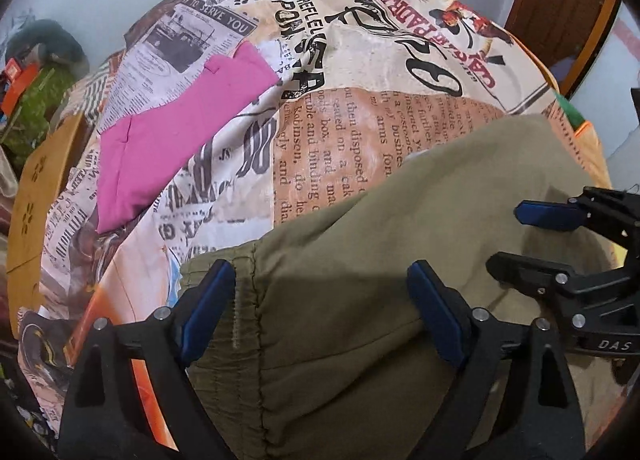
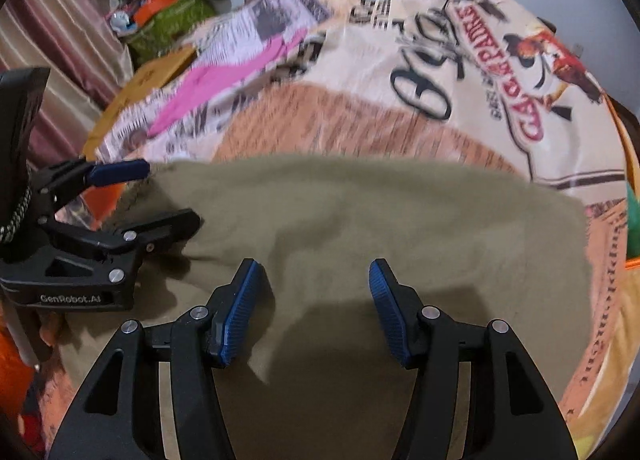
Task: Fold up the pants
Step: 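Lay the folded pants flat again with both grippers and release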
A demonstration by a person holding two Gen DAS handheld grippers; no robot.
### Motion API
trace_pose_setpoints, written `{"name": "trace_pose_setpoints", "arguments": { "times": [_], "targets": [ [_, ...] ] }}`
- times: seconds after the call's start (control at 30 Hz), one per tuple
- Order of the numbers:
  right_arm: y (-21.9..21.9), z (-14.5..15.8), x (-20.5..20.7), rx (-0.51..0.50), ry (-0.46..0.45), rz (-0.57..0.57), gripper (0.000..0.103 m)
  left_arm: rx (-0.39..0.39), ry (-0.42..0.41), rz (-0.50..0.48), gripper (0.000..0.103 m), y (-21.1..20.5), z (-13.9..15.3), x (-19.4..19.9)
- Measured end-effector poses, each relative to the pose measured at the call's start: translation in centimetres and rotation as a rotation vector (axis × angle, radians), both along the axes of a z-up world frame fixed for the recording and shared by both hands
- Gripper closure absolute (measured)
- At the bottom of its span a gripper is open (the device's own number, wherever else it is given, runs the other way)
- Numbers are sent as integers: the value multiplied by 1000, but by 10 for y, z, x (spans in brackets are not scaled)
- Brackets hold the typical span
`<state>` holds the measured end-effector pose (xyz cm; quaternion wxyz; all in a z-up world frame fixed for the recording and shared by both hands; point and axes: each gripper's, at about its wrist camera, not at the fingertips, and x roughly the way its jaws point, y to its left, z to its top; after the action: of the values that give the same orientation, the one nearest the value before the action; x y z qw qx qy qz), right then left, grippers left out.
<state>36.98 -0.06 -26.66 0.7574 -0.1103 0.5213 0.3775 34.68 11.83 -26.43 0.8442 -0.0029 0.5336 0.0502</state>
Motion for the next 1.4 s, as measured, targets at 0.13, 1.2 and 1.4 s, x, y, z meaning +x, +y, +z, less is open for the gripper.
{"name": "trace_pose_setpoints", "arguments": {
  "times": [0.13, 1.2, 1.4],
  "targets": [
    [-3, 2, -7, -14, 2, 13, 50, 40, -2, -18, 13, -8, 2, -5],
    [-94, 16, -116, -55, -56, -65, 44, 9, -72, 123, 6, -7, 16, -132],
    [-103, 17, -118, -35, -46, -120, 42, 24, -73, 156, 6, -4, 25, -136]
  ]
}}
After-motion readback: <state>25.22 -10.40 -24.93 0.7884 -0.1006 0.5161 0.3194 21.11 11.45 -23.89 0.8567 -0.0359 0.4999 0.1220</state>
